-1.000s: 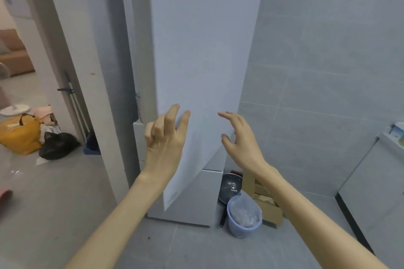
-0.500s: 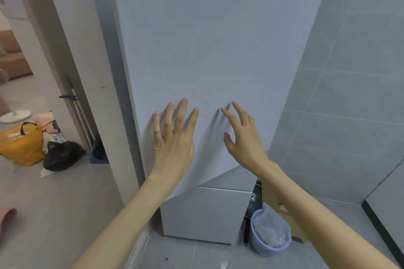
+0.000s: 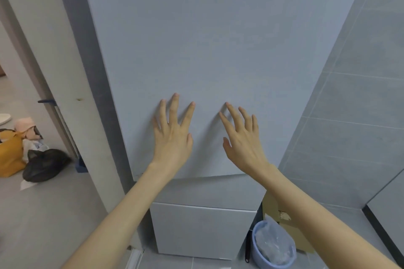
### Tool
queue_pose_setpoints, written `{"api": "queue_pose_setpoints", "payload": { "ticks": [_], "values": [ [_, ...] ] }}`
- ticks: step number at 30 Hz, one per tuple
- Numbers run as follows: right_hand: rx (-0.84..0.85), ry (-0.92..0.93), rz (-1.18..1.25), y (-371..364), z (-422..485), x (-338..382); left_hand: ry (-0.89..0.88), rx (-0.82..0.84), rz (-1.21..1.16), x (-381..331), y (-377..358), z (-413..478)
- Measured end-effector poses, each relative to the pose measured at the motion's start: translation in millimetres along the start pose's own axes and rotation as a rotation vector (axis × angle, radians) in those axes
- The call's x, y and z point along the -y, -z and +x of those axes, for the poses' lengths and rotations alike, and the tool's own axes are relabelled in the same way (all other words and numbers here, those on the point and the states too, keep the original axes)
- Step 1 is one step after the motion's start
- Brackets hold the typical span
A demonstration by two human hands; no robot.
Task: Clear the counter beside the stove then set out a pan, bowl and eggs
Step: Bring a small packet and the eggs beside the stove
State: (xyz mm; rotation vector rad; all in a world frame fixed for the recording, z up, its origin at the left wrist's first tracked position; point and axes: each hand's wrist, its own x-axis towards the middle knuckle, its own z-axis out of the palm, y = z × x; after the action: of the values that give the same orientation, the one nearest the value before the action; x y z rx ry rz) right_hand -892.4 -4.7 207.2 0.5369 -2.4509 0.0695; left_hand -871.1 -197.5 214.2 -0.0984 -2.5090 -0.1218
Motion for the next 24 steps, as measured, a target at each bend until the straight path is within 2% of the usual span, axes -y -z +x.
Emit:
{"api": "queue_pose_setpoints", "payload": {
  "ticks": [7, 16, 21, 24],
  "values": [
    [-0.063, -0.007, 0.022, -23.6, 29.7, -28.9, 0.051, 0.053, -0.182, -1.2, -32.6, 43.0],
    [-0.228, 0.070, 0.041, -32.5, 39.6, -46.4, 0.079, -0.083, -0.185, -7.6, -43.0, 48.9],
    [-0.213, 0.059, 0.093, -26.9, 36.9, -46.9, 0.011, -0.165, -0.245, -16.9, -36.9, 51.8],
    [-0.214, -0.014, 0.101, -17.5, 26.9, -51.1, -0.069, -0.216, -0.335, -28.3, -33.5, 59.1]
  ]
}}
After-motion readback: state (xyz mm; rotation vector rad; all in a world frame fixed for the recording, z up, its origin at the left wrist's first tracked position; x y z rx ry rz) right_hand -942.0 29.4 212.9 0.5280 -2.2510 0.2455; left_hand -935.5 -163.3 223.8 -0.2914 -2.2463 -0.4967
